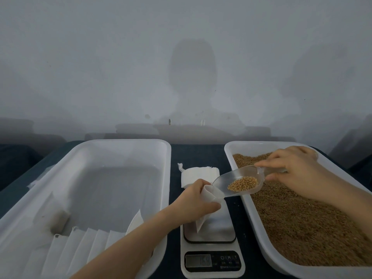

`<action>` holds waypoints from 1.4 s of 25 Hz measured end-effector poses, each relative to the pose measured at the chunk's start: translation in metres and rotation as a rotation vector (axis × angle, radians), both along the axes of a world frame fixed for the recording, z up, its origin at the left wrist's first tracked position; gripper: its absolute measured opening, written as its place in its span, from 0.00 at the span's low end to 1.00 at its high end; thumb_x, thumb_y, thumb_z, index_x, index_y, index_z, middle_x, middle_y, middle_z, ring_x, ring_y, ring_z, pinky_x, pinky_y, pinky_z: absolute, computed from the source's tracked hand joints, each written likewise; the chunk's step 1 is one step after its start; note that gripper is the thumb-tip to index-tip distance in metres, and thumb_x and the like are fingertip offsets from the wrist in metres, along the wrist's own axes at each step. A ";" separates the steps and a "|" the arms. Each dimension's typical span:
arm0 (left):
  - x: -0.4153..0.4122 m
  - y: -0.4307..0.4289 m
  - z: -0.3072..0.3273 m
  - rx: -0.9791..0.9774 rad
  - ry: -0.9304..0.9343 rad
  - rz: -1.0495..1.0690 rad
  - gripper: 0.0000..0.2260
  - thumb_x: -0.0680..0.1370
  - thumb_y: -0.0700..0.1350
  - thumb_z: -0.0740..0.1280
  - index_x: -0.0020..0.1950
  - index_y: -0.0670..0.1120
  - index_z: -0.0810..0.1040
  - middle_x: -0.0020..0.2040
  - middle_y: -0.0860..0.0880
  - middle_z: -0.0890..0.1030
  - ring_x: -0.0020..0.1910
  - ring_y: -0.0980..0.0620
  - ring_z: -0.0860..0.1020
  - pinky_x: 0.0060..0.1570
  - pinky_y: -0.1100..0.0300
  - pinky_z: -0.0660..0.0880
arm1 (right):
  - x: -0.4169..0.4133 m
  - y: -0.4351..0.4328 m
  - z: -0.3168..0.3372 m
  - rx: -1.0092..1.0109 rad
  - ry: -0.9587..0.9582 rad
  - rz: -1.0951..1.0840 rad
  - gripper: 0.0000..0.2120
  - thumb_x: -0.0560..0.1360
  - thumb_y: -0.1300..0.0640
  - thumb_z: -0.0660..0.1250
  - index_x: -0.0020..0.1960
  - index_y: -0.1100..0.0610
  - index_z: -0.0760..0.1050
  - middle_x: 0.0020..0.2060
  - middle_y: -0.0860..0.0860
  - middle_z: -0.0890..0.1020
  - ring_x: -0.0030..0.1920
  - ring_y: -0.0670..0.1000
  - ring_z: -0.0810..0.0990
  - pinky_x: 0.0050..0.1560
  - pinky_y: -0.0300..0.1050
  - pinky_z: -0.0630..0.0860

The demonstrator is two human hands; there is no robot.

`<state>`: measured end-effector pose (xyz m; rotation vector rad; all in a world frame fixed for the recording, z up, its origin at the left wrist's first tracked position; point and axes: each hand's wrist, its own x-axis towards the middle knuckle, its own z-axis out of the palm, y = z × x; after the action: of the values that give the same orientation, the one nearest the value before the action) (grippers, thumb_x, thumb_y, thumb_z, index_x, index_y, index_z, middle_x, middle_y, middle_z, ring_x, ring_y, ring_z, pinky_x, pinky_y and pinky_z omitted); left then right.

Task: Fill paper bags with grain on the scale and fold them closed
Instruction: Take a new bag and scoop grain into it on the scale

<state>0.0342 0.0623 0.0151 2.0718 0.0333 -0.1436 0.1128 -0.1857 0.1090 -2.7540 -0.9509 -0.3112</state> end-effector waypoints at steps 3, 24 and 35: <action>0.000 0.000 0.000 -0.005 -0.005 0.005 0.22 0.73 0.52 0.70 0.64 0.54 0.65 0.56 0.54 0.74 0.51 0.54 0.75 0.41 0.69 0.73 | 0.000 0.005 0.002 -0.031 -0.029 0.006 0.18 0.71 0.45 0.69 0.50 0.26 0.65 0.46 0.32 0.73 0.58 0.45 0.65 0.57 0.40 0.49; 0.000 0.000 0.001 -0.015 -0.034 0.023 0.21 0.72 0.53 0.72 0.59 0.56 0.65 0.49 0.59 0.74 0.46 0.60 0.76 0.36 0.72 0.70 | -0.021 0.060 0.034 -0.392 -0.366 0.115 0.16 0.73 0.51 0.69 0.60 0.38 0.76 0.51 0.43 0.77 0.60 0.51 0.68 0.68 0.56 0.35; 0.005 0.000 0.000 0.022 0.011 0.024 0.21 0.73 0.49 0.70 0.62 0.54 0.64 0.48 0.58 0.71 0.45 0.58 0.74 0.36 0.70 0.70 | -0.021 0.046 0.025 -0.212 -0.585 0.228 0.19 0.56 0.62 0.82 0.45 0.49 0.84 0.38 0.50 0.82 0.45 0.59 0.79 0.64 0.60 0.56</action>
<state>0.0387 0.0623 0.0154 2.0918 0.0666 -0.1404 0.0920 -0.1396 0.1336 -2.7410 -1.4919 -1.0679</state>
